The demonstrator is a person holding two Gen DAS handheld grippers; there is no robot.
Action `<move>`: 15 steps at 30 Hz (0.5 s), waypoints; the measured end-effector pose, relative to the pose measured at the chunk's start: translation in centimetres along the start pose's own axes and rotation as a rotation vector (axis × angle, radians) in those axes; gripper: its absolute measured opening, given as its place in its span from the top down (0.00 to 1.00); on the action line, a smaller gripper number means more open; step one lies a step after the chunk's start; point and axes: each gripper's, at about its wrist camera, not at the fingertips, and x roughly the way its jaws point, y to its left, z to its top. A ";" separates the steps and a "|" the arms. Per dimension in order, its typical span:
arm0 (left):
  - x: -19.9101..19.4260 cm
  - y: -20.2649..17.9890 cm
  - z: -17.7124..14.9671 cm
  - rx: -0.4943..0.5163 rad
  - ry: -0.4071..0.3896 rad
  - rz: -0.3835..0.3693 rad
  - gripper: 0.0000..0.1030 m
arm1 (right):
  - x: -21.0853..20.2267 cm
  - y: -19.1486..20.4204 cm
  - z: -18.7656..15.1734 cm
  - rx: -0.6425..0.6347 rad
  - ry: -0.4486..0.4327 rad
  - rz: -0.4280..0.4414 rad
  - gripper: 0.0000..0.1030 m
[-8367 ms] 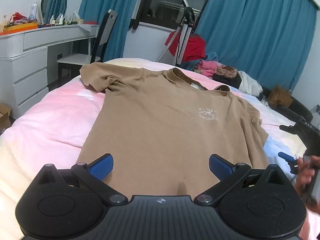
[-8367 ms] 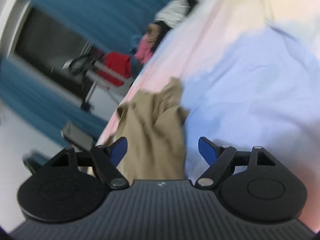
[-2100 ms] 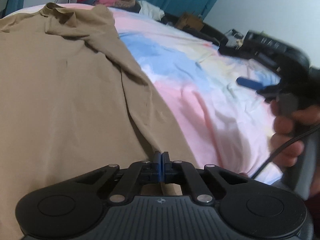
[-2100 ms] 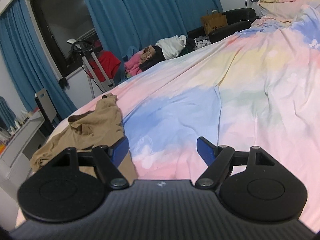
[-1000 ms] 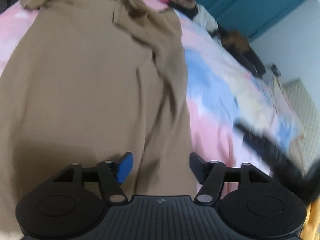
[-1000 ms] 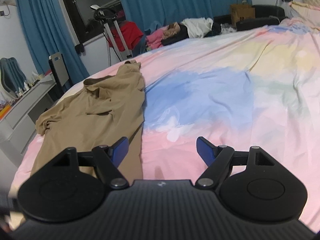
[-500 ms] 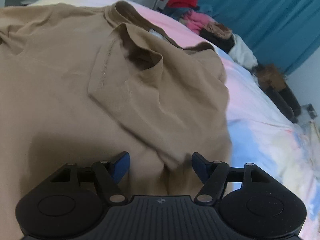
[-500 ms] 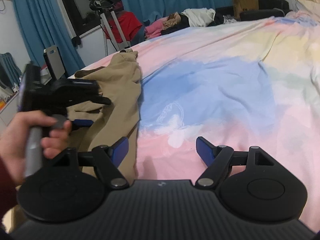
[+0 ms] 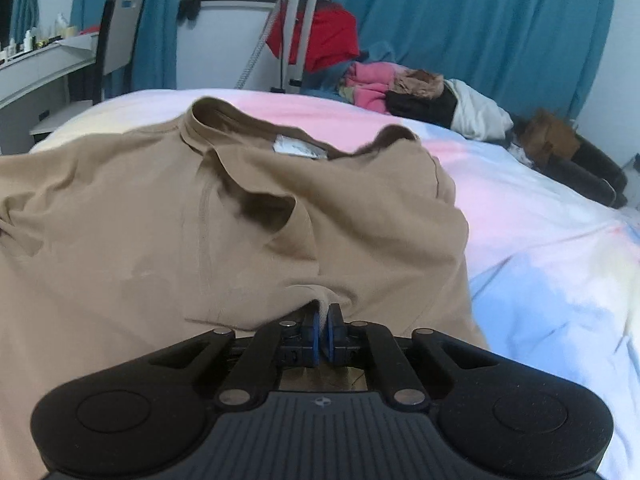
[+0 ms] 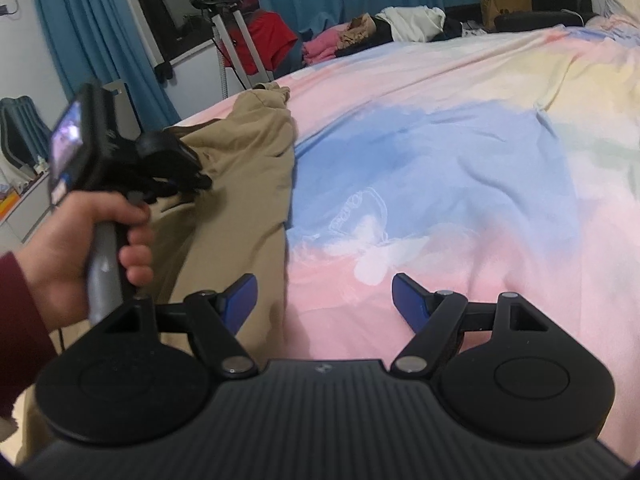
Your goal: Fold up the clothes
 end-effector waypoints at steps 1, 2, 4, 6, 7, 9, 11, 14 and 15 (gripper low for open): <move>-0.2 0.1 -0.2 0.003 -0.002 -0.004 0.87 | -0.1 0.1 0.0 -0.006 -0.008 0.005 0.27; -0.6 0.2 -0.4 0.008 -0.005 -0.009 0.82 | -0.3 0.2 0.1 -0.011 -0.016 0.011 0.27; -2.1 0.4 -0.8 0.026 -0.024 -0.024 0.76 | -0.5 0.4 0.1 -0.023 -0.032 0.021 0.27; -4.8 0.6 -1.3 0.060 -0.046 -0.049 0.66 | -1.0 0.6 0.2 -0.035 -0.055 0.036 0.27; -6.3 0.6 -1.6 0.080 -0.058 -0.058 0.64 | -1.2 0.8 0.2 -0.041 -0.068 0.044 0.26; -9.6 0.6 -2.3 0.126 -0.084 -0.070 0.58 | -1.9 1.1 0.3 -0.052 -0.095 0.060 0.27; -13.1 0.9 -3.2 0.155 -0.105 -0.081 0.52 | -2.5 1.4 0.4 -0.065 -0.118 0.069 0.27; -18.7 1.4 -4.8 0.191 -0.128 -0.089 0.30 | -3.6 1.9 0.4 -0.093 -0.156 0.076 0.27; -20.3 1.7 -5.2 0.204 -0.136 -0.092 0.24 | -4.1 2.0 0.4 -0.103 -0.167 0.076 0.27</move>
